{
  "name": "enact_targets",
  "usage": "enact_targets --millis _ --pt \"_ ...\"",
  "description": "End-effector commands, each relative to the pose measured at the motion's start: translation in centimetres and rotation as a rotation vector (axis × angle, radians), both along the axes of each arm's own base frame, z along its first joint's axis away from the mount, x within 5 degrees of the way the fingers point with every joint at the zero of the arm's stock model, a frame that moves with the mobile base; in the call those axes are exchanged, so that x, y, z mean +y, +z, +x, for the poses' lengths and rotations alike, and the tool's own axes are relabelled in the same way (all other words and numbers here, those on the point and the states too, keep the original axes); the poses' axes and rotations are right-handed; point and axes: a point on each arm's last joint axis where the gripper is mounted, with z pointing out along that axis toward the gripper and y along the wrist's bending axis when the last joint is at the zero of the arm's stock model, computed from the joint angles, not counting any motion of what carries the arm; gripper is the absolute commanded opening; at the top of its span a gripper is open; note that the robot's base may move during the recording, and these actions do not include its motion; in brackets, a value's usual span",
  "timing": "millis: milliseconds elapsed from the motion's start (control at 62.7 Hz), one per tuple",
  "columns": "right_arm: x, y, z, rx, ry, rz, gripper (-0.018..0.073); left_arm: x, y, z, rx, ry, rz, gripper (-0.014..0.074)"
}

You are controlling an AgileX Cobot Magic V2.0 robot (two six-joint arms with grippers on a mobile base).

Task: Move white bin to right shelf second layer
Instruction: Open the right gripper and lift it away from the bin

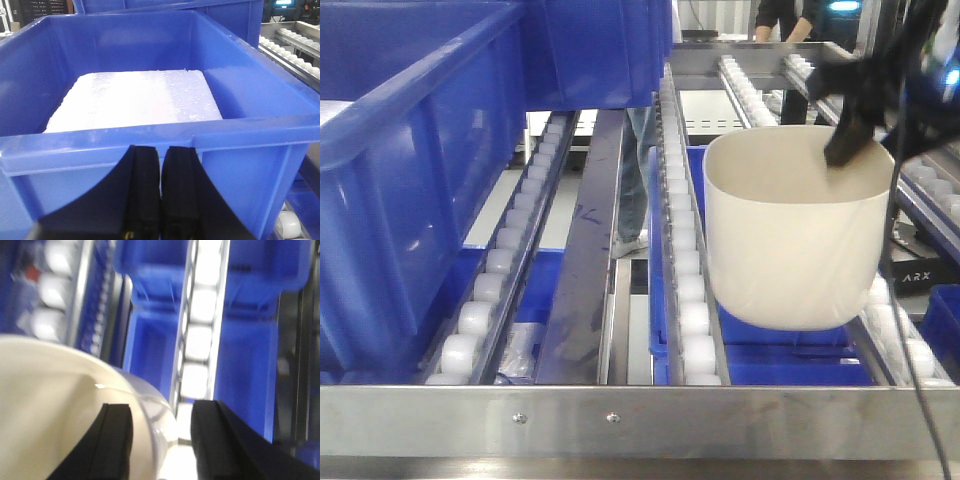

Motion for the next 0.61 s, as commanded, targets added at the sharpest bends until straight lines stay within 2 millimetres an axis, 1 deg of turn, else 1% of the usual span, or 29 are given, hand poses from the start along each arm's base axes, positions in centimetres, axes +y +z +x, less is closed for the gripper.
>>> enact_targets --millis 0,112,175,223,255,303,335,367,383,399,430,510,590 --pt "-0.2 4.0 -0.5 -0.172 -0.002 0.035 0.0393 0.0 -0.4 0.0 -0.06 0.005 -0.019 0.0085" --pt "-0.4 5.8 -1.5 -0.225 -0.002 0.047 0.0392 0.0 -0.4 0.0 -0.06 0.005 -0.019 0.0085" --pt "-0.6 7.0 -2.5 -0.267 -0.003 0.056 0.0389 0.0 -0.4 0.0 -0.06 0.005 -0.019 0.0085" --pt "-0.9 7.6 -3.4 -0.286 -0.004 0.06 0.0361 0.0 -0.4 0.0 -0.06 0.005 -0.019 0.0085" --pt "-1.1 7.9 -4.2 -0.305 -0.006 0.063 0.0312 0.0 -0.4 0.0 -0.06 0.005 -0.019 0.0085" --pt "-1.6 8.5 -5.3 -0.337 -0.016 0.068 0.0214 0.0 -0.4 0.0 -0.06 0.005 -0.019 0.0085" --pt "-2.0 8.6 -6.0 -0.354 -0.025 0.07 0.0148 0.0 -0.4 0.0 -0.06 0.005 -0.019 0.0085" --pt "-2.5 8.7 -7.0 -0.378 -0.036 0.073 0.0061 0.0 -0.4 0.0 -0.06 0.005 -0.019 0.0085" --pt "-2.7 8.4 -7.4 -0.381 -0.04 0.073 0.0033 0.0 -0.4 0.0 -0.06 0.005 -0.019 0.0085" --pt "-3.0 8.7 -8.1 -0.412 -0.049 0.077 0.0052 0.0 -0.4 0.0 -0.06 0.005 -0.019 0.0085" --pt "-3.4 8.6 -8.9 -0.437 -0.062 0.079 0.007 0.0 -0.4 0.0 -0.06 0.005 -0.019 0.0085" --pt "-4.4 8.0 -11.0 -0.508 -0.092 0.084 0.005 0.0 -0.4 0.0 -0.06 0.005 -0.019 0.0085" --pt "-5.2 7.4 -13.3 -0.585 -0.116 0.09 0.0048 0.0 -0.4 0.0 -0.06 0.005 -0.019 0.0085"
